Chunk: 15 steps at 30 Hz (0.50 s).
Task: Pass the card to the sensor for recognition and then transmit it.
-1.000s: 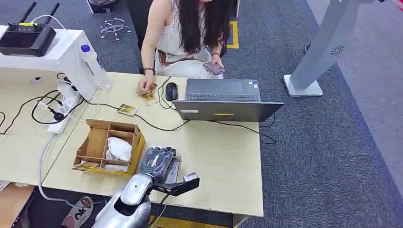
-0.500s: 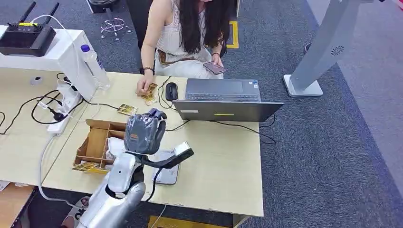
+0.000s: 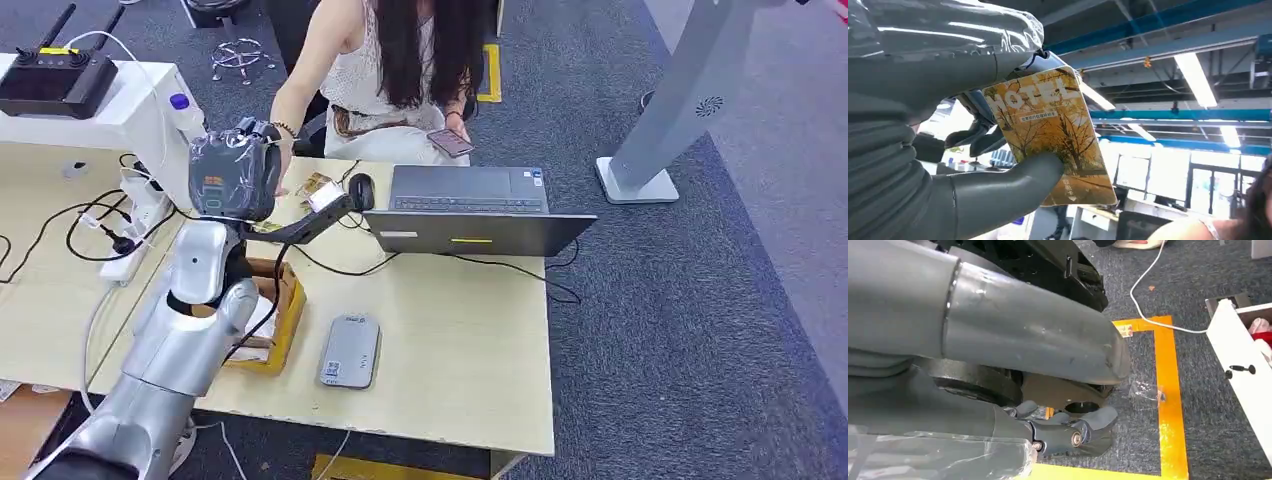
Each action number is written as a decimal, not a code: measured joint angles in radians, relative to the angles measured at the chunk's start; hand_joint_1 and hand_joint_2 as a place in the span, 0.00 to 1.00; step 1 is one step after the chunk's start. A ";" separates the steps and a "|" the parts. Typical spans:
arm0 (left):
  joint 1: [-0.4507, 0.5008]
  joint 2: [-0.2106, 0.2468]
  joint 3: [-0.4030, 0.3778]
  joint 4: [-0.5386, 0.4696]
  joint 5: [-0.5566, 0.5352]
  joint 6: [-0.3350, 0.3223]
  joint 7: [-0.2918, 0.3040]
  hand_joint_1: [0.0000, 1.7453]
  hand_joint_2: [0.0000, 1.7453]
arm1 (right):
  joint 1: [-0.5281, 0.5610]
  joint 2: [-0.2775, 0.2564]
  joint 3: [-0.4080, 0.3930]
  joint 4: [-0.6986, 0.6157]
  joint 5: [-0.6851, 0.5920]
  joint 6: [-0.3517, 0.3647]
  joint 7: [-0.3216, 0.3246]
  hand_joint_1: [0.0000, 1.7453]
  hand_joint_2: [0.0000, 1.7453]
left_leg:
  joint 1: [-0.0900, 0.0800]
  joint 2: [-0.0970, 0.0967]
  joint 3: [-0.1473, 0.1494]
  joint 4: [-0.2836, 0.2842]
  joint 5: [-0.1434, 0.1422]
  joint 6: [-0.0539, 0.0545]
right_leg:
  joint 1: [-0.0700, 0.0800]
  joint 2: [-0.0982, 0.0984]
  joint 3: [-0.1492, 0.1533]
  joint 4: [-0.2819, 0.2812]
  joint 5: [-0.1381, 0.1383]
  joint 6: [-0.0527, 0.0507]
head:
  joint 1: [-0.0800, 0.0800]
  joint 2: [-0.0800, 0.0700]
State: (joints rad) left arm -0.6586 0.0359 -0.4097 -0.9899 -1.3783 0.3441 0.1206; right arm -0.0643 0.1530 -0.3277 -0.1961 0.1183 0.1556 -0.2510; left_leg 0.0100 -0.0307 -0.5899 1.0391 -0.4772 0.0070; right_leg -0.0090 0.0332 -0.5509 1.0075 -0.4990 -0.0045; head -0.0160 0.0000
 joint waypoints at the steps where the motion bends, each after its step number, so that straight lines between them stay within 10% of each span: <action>1: -0.003 0.001 0.001 0.004 -0.001 0.000 0.000 1.00 1.00 | 0.000 0.000 0.000 0.000 0.000 0.000 0.000 0.00 0.00 | 0.000 0.000 0.000 0.000 0.000 0.000 | 0.000 0.000 0.000 0.000 0.000 0.000 | 0.000 0.000; 15: -0.223 0.014 0.009 0.241 0.000 -0.042 0.035 1.00 1.00 | -0.005 0.000 0.000 0.000 0.012 0.002 0.019 0.00 0.00 | 0.000 0.000 0.000 0.000 0.002 -0.001 | 0.000 0.000 -0.001 0.000 0.002 0.000 | 0.000 0.000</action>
State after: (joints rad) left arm -0.8818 0.0504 -0.4005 -0.7493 -1.3783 0.3025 0.1553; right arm -0.0692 0.1526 -0.3277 -0.1961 0.1301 0.1576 -0.2316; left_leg 0.0103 -0.0307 -0.5901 1.0391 -0.4754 0.0057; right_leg -0.0089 0.0334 -0.5515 1.0078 -0.4975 -0.0041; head -0.0156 0.0000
